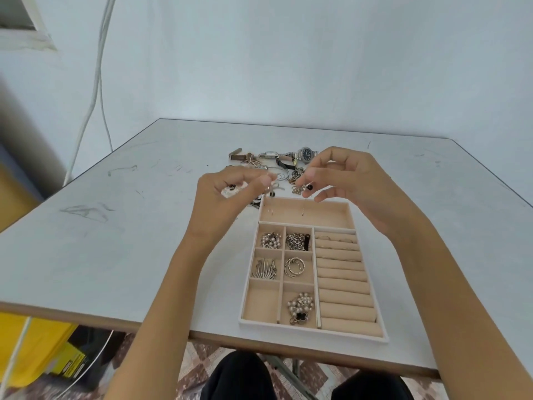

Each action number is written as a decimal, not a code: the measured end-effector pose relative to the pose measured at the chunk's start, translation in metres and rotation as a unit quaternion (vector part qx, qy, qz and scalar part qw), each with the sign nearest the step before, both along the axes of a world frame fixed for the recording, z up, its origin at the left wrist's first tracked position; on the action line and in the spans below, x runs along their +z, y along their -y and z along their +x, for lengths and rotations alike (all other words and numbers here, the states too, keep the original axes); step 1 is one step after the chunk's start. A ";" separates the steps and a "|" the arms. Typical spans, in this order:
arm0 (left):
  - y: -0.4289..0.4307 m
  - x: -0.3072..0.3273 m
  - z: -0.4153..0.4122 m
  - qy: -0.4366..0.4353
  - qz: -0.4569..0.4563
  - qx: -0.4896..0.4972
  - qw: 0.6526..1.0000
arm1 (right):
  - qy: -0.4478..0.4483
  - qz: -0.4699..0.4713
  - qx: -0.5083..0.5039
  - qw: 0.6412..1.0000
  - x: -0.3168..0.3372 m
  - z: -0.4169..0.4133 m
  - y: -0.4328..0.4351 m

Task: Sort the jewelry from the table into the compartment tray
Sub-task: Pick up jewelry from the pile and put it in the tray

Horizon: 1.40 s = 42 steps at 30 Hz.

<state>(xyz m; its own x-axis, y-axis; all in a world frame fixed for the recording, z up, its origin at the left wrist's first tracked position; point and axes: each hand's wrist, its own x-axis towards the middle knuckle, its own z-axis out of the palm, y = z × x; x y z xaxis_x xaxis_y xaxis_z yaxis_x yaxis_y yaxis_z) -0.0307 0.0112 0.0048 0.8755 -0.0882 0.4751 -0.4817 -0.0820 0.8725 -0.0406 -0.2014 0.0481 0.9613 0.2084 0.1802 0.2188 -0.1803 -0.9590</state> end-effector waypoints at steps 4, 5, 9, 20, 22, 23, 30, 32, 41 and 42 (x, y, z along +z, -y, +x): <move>-0.009 -0.016 -0.028 -0.007 0.043 -0.031 0.999 | -0.004 0.003 -0.002 1.000 0.000 -0.001 0.000; -0.011 -0.020 -0.032 -0.007 0.054 -0.037 0.998 | -0.005 0.004 -0.002 1.000 0.000 -0.001 0.000; -0.016 -0.031 -0.042 0.035 0.116 -0.041 0.992 | -0.011 0.015 -0.003 1.000 -0.002 -0.003 0.000; -0.021 -0.045 -0.042 0.102 0.251 0.006 0.963 | -0.001 0.054 -0.020 0.998 -0.008 -0.013 0.005; -0.020 -0.046 -0.041 0.109 0.263 0.016 0.958 | -0.003 0.057 -0.021 0.998 -0.010 -0.014 0.006; -0.020 -0.047 -0.041 0.110 0.270 0.018 0.956 | -0.003 0.058 -0.022 0.998 -0.010 -0.014 0.006; -0.020 -0.049 -0.038 0.101 0.296 0.003 0.950 | -0.007 0.055 -0.028 0.998 -0.012 -0.014 0.007; -0.020 -0.049 -0.038 0.105 0.295 0.004 0.950 | -0.008 0.055 -0.027 0.998 -0.013 -0.014 0.007; -0.021 -0.046 -0.039 0.100 0.252 0.006 0.963 | -0.010 0.050 -0.026 0.998 -0.015 -0.013 0.007; -0.022 -0.045 -0.039 0.091 0.238 0.015 0.967 | -0.010 0.050 -0.026 0.998 -0.015 -0.012 0.006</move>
